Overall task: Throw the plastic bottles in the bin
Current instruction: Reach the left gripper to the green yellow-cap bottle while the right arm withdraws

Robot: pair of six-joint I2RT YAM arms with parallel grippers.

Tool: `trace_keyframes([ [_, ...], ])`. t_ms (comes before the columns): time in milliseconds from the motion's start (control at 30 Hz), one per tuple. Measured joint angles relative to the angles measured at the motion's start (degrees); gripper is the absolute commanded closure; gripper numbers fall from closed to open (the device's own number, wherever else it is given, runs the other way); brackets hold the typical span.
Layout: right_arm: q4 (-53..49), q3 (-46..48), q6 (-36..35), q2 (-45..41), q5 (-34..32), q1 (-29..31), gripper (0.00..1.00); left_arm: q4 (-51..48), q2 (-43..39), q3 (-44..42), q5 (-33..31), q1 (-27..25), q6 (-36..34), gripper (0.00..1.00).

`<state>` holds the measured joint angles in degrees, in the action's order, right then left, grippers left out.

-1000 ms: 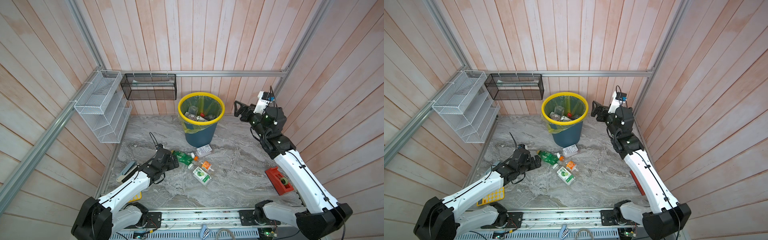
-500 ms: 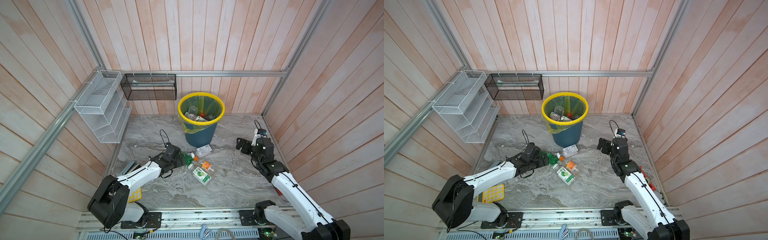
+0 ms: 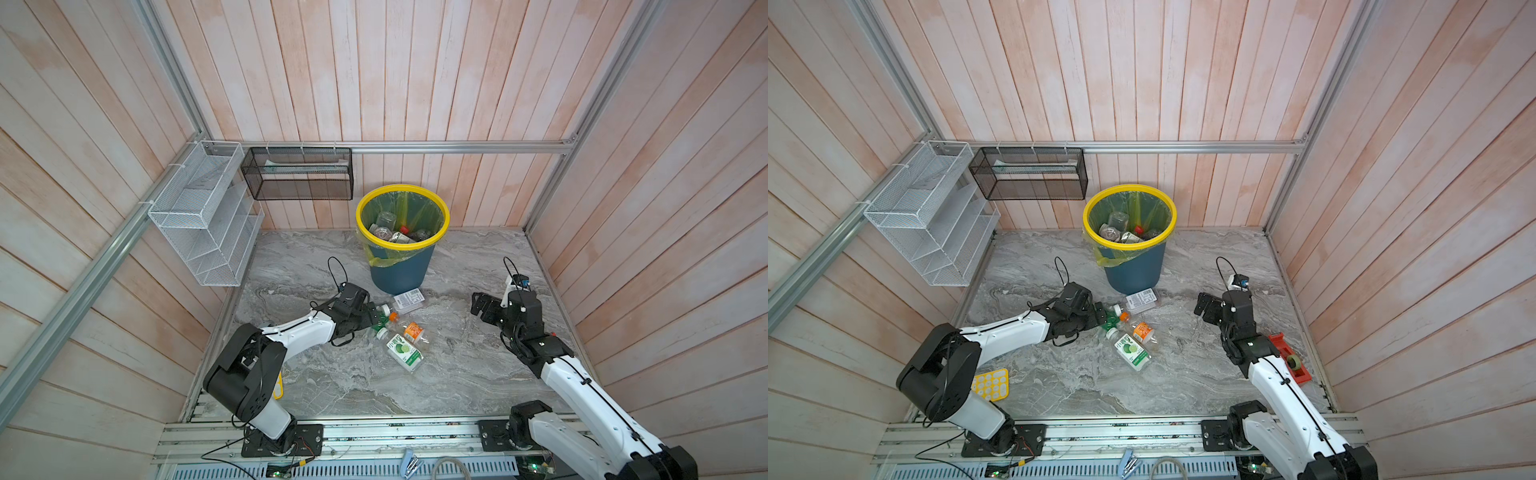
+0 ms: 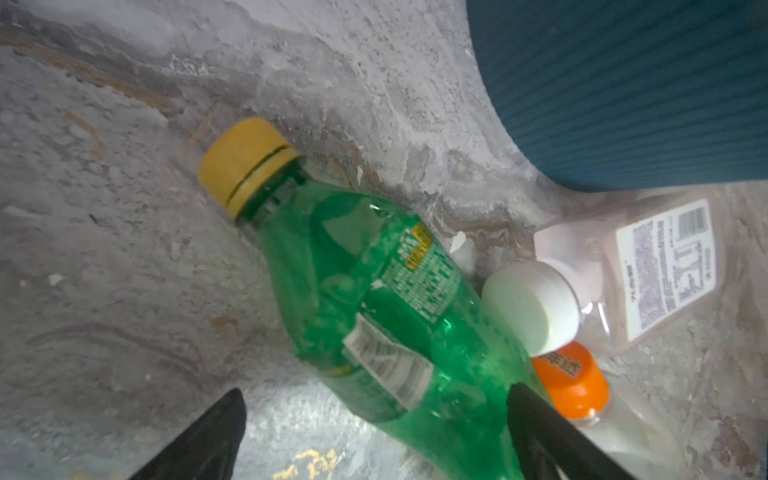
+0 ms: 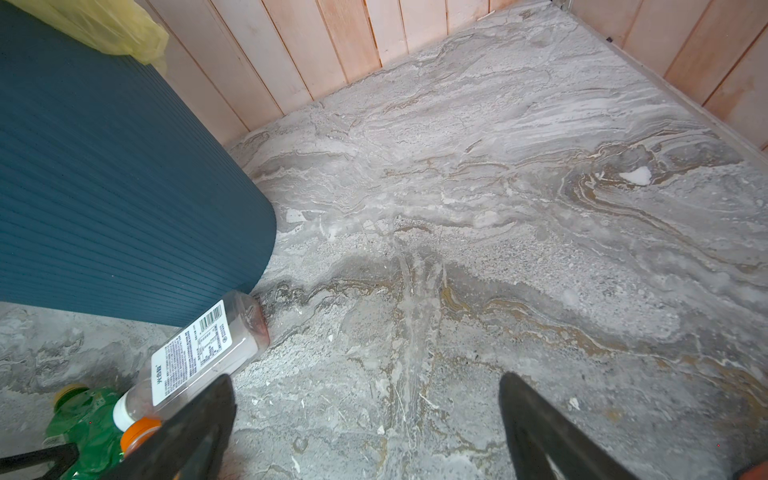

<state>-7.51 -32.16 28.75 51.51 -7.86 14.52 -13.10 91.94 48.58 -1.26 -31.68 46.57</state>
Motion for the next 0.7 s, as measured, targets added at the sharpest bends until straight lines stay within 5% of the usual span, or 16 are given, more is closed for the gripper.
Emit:
trace_keyframes([
  [267, 0.0, 0.04, -0.28, 0.0, -0.24, 0.0, 0.01, 2.73, 2.64, 0.37, 1.49, 2.86, 0.46, 0.1],
  [600, -0.04, 0.17, -0.48, 0.0, -0.76, -0.11, 0.01, 5.11, 4.72, 0.76, 2.62, 6.69, -1.77, 0.42],
  [700, -0.17, 0.17, -0.5, -0.2, -1.18, -0.11, 0.01, 5.2, 4.96, 0.72, 2.84, 8.22, -2.71, 0.44],
])
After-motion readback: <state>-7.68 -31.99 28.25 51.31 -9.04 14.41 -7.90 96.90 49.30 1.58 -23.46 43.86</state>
